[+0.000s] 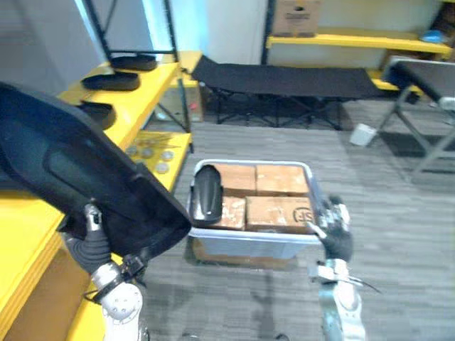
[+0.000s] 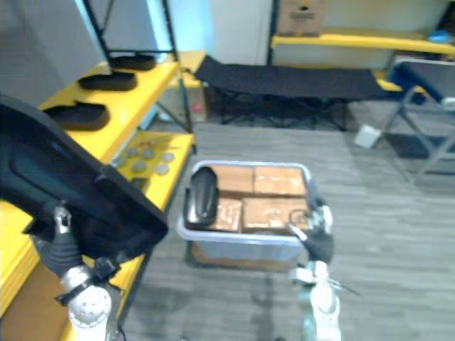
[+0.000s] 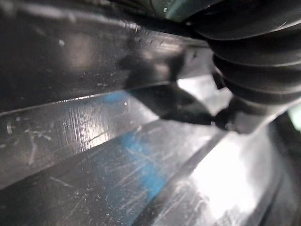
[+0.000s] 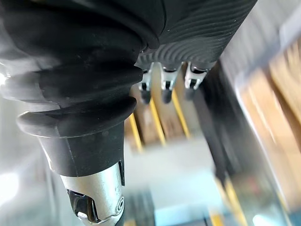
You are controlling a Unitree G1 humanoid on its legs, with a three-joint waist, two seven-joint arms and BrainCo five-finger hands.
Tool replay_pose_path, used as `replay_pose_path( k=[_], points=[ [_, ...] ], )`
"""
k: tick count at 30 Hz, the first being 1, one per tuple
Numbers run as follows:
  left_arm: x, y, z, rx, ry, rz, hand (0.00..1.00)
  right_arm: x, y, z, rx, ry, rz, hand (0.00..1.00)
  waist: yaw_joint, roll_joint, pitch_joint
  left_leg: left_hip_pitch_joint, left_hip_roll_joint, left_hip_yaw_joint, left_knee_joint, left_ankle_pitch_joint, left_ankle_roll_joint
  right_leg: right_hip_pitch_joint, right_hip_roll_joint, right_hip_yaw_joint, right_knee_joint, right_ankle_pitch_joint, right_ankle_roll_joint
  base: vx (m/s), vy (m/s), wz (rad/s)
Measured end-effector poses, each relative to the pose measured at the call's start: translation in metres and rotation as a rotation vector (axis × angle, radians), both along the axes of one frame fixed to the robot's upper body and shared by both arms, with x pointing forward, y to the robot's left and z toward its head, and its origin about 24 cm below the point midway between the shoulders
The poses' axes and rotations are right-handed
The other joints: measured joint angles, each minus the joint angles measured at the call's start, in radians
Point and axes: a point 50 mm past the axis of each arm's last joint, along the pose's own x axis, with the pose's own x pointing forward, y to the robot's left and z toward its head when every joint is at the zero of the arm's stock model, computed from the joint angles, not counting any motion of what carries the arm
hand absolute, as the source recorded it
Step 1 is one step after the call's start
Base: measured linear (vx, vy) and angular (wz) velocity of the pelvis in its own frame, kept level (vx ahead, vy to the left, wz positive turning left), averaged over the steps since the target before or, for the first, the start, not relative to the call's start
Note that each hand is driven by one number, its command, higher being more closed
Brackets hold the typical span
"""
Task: Walk over and take plastic housings, then place them on the shelf
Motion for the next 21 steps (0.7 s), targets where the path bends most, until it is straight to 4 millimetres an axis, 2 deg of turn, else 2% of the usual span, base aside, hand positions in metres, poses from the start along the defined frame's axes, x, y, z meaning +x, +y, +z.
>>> replay_pose_path(
  k=[2, 3, 6, 8, 10, 11, 12, 14, 16, 17, 19, 20, 21],
  points=[
    [-0.007, 0.008, 0.001, 0.005, -0.001, 0.050, 1.00, 0.008, 0.015, 0.002, -0.032, -0.004, 0.074, 0.00, 0.027, -0.001, 0.001, -0.011, -0.014, -0.039, 0.000, 0.002, 0.002, 0.017, -0.007, -0.043, 0.000, -0.001, 0.002, 0.06, 0.022, 0.71],
    [-0.013, 0.012, 0.001, 0.006, 0.001, 0.085, 1.00, 0.013, 0.022, 0.006, -0.051, -0.019, 0.104, 0.00, 0.050, -0.001, 0.002, -0.021, -0.025, -0.062, 0.001, 0.005, 0.006, 0.028, -0.013, -0.078, 0.001, -0.001, 0.002, 0.06, 0.032, 0.50],
    [-0.026, 0.022, 0.004, 0.036, 0.014, 0.133, 1.00, 0.021, 0.028, 0.014, -0.100, -0.042, 0.121, 0.00, 0.092, -0.018, 0.002, -0.037, -0.053, -0.122, 0.001, 0.005, 0.014, 0.056, -0.029, -0.133, 0.001, -0.012, 0.003, 0.05, 0.043, 0.63],
    [-0.029, 0.026, 0.007, 0.055, 0.008, 0.141, 1.00, 0.027, 0.028, 0.018, -0.113, -0.046, 0.101, 0.00, 0.099, -0.030, 0.008, -0.054, -0.071, -0.166, 0.004, 0.001, 0.025, 0.062, -0.042, -0.129, 0.033, -0.052, 0.006, 0.06, 0.042, 0.73],
    [-0.028, 0.027, 0.009, 0.077, 0.008, 0.109, 1.00, 0.027, 0.023, 0.017, -0.121, -0.027, 0.062, 0.00, 0.093, -0.032, 0.025, -0.062, -0.078, -0.226, 0.006, 0.005, 0.025, 0.062, -0.043, -0.077, 0.105, -0.134, -0.029, 0.06, 0.031, 1.03],
    [-0.027, 0.028, 0.011, 0.092, 0.004, 0.090, 1.00, 0.027, 0.021, 0.017, -0.120, -0.013, 0.047, 0.00, 0.084, -0.049, 0.031, -0.075, -0.087, -0.273, 0.013, 0.009, 0.019, 0.061, -0.045, -0.045, 0.146, -0.185, -0.015, 0.07, -0.040, 1.00],
    [-0.027, 0.027, 0.011, 0.099, 0.006, 0.072, 1.00, 0.027, 0.015, 0.017, -0.119, -0.010, 0.023, 0.00, 0.086, -0.061, 0.037, -0.085, -0.087, -0.302, 0.025, 0.016, 0.006, 0.060, -0.043, -0.050, 0.177, -0.204, 0.004, 0.07, -0.069, 0.91],
    [-0.029, 0.025, 0.008, 0.096, 0.025, 0.063, 1.00, 0.027, 0.004, 0.016, -0.132, -0.003, -0.009, 0.00, 0.088, -0.058, 0.042, -0.093, -0.083, -0.330, 0.037, 0.016, 0.003, 0.069, -0.033, -0.054, 0.191, -0.213, 0.012, 0.05, -0.089, 0.51],
    [-0.033, 0.026, 0.006, 0.102, 0.048, 0.059, 1.00, 0.025, -0.005, 0.015, -0.146, 0.002, -0.026, 0.00, 0.088, -0.041, 0.053, -0.093, -0.085, -0.331, 0.039, 0.019, -0.002, 0.084, -0.034, -0.076, 0.191, -0.219, 0.021, 0.02, -0.065, 0.34],
    [-0.033, 0.025, 0.006, 0.108, 0.053, 0.036, 1.00, 0.021, -0.016, 0.012, -0.154, 0.016, -0.058, 0.00, 0.080, -0.021, 0.066, -0.113, -0.090, -0.320, 0.048, 0.036, -0.002, 0.100, -0.034, -0.108, 0.188, -0.219, 0.021, -0.04, -0.036, 0.78],
    [-0.026, 0.018, 0.008, 0.102, 0.024, -0.039, 1.00, 0.012, -0.029, 0.005, -0.157, 0.052, -0.108, 0.00, 0.049, -0.010, 0.082, -0.160, -0.095, -0.206, 0.069, 0.078, 0.031, 0.124, -0.036, -0.183, 0.186, -0.220, 0.020, -0.05, -0.012, 1.09],
    [-0.022, 0.011, 0.008, 0.096, 0.002, -0.091, 1.00, 0.007, -0.036, 0.000, -0.159, 0.073, -0.135, 0.00, 0.039, -0.010, 0.096, -0.165, -0.075, -0.089, 0.063, 0.096, 0.061, 0.139, -0.036, -0.214, 0.188, -0.220, 0.020, -0.06, 0.016, 0.75],
    [-0.021, 0.008, 0.009, 0.097, -0.006, -0.110, 1.00, 0.005, -0.037, -0.001, -0.159, 0.079, -0.141, 0.00, 0.039, -0.007, 0.102, -0.165, -0.061, -0.041, 0.065, 0.098, 0.073, 0.146, -0.035, -0.220, 0.189, -0.220, 0.020, -0.09, 0.015, 0.67]
  ],
)
